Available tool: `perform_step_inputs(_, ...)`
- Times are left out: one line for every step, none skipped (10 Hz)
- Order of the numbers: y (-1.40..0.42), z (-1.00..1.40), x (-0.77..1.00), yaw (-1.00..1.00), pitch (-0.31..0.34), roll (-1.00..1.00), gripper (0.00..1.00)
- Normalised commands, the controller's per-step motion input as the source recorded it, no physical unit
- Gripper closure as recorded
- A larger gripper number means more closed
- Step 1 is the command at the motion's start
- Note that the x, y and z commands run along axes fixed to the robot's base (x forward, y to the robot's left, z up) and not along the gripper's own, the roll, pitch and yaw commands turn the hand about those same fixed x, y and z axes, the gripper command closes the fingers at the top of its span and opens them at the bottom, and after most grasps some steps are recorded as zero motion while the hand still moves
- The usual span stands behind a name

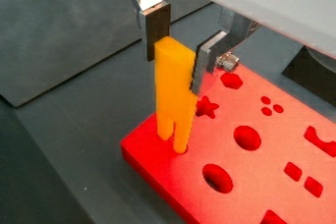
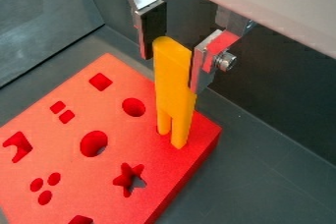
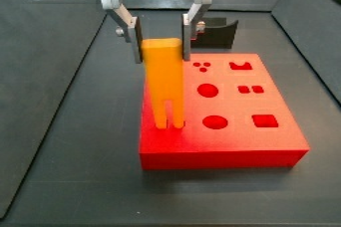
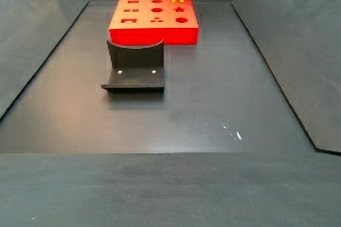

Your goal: Insert the square-circle object.

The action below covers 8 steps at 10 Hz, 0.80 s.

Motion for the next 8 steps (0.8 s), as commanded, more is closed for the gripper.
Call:
perform_step_inputs(-0.02, -0.41, 0.11, -0.04, 0.061, 0.06, 1.0)
perform_step_inputs(0.0, -0.63, 0.0, -0.19, 0.169, 0.19, 1.0)
perform_step_inputs(0.05, -0.41, 0.0, -0.28, 0.259, 0.19, 1.0)
perform_step_inputs(0.05, -0.3, -0.05, -0.28, 0.287, 0.21, 1.0)
perform_step_inputs(0.07, -0.1, -0.01, -0.38, 0.333, 0.28, 1.0)
perform_step_inputs(0.0, -0.2, 0.0, -0.37, 0.331, 0.24, 1.0)
perform_step_inputs(0.0, -0.51, -0.07, -0.33, 0.216, 0.16, 1.0)
perform_step_inputs(0.0, -0.44, -0.02, -0.21, 0.037, 0.09, 1.0)
